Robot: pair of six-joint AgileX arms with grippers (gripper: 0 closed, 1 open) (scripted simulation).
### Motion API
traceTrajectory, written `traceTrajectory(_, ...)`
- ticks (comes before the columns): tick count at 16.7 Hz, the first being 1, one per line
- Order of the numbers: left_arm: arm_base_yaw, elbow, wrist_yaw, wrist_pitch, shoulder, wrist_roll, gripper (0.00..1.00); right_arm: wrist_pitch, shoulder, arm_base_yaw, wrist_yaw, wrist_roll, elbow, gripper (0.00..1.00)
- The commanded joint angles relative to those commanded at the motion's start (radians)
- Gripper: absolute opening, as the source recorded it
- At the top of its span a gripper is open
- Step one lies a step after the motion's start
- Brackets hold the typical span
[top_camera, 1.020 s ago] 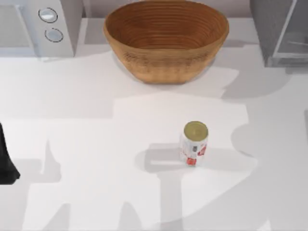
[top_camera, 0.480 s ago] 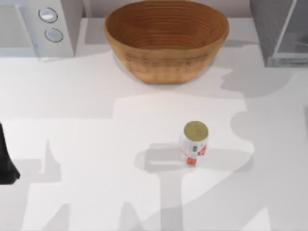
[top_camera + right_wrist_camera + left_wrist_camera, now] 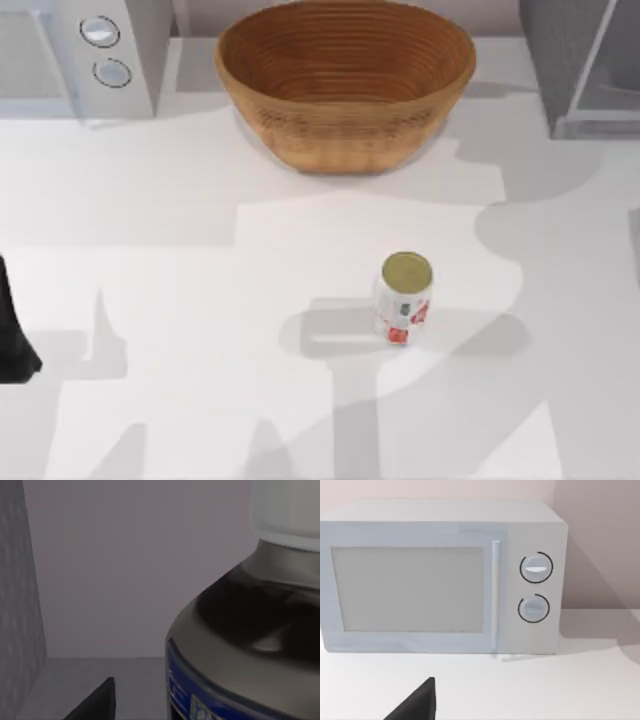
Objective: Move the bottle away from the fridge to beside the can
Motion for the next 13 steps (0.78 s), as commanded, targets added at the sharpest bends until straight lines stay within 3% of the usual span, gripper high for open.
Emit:
traceTrajectory(1, 0.000, 0.000, 0.000, 0.000, 0.000, 0.000, 1.00, 0.000, 0.000, 0.000, 0.000, 0.000, 0.000, 1.00)
traceTrajectory(13, 0.000, 0.000, 0.000, 0.000, 0.000, 0.000, 1.00, 0.000, 0.000, 0.000, 0.000, 0.000, 0.000, 0.10)
